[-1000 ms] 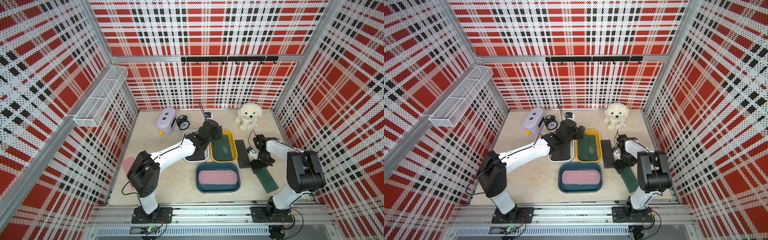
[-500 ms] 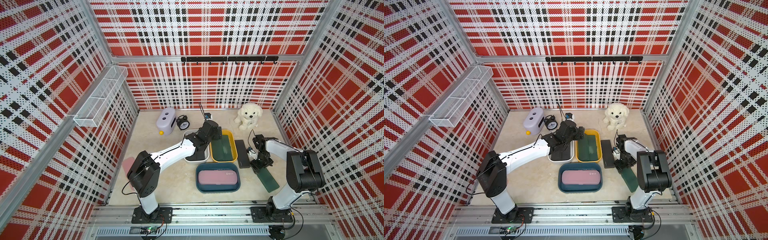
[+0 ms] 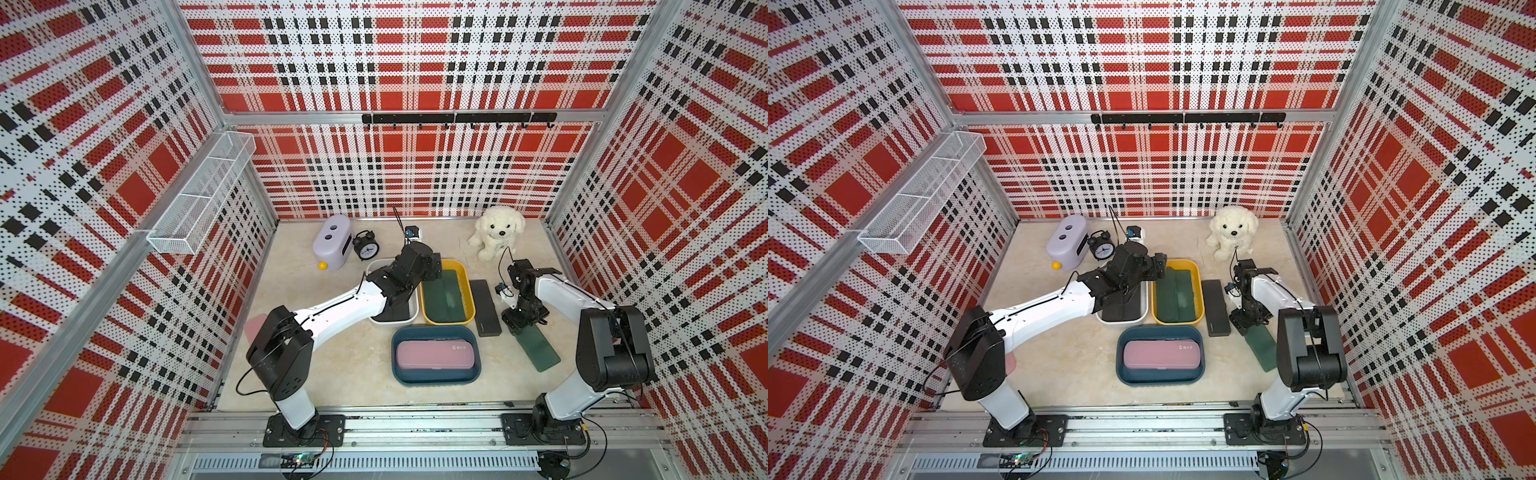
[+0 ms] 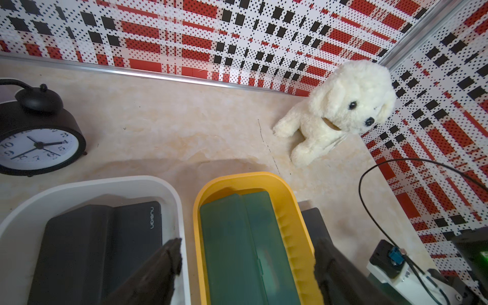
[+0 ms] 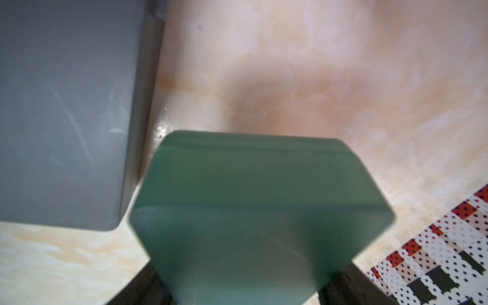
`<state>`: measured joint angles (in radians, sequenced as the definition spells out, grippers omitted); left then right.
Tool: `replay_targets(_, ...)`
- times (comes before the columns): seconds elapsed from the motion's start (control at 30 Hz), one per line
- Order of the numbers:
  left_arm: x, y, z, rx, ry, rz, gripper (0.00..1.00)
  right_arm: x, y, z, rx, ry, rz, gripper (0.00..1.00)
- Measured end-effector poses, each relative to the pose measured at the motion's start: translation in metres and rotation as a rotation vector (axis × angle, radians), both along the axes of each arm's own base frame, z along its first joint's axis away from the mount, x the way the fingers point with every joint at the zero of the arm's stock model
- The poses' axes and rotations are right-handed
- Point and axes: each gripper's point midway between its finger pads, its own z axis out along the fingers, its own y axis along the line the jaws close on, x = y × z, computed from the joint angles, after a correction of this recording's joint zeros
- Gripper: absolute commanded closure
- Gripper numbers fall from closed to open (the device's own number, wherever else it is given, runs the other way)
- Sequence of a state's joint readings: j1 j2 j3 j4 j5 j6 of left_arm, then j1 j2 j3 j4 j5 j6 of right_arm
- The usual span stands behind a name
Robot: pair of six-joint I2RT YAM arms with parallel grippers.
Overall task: Place the pencil cases by color into the storage box
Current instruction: Pick up the pencil case from the center of the board.
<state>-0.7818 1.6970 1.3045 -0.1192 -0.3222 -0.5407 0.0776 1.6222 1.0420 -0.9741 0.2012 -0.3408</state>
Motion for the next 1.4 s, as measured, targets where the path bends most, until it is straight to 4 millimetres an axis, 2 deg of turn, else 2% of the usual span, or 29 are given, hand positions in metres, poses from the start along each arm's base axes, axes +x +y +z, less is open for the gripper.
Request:
replay_targets(0.23, 0.0, 0.005, 0.0, 0.006, -0.005, 0.002, 0.17, 0.017, 0.003, 0.025, 0.013, -0.059, 0.01, 0.31)
replay_targets(0.47, -0.001, 0.009, 0.005, 0.004, -0.018, 0.003, 0.17, 0.033, 0.02, 0.049, 0.04, -0.108, 0.033, 0.31)
replay_targets(0.7, 0.0, 0.016, 0.013, 0.001, -0.037, 0.01, 0.17, 0.056, 0.064, 0.078, 0.143, -0.201, 0.077, 0.33)
replay_targets(0.87, -0.002, 0.024, 0.014, 0.004, -0.043, 0.015, 0.17, 0.064, 0.098, 0.086, 0.221, -0.213, 0.129, 0.33)
replay_targets(1.03, -0.004, 0.035, 0.014, 0.008, -0.045, 0.028, 0.17, 0.084, 0.129, 0.099, 0.294, -0.245, 0.144, 0.33)
replay_targets(1.23, -0.004, 0.044, 0.015, 0.011, -0.05, 0.033, 0.17, 0.105, 0.163, 0.118, 0.388, -0.313, 0.122, 0.33)
replay_targets(1.4, -0.003, 0.06, 0.014, 0.015, -0.046, 0.036, 0.17, 0.113, 0.187, 0.125, 0.455, -0.342, 0.081, 0.34)
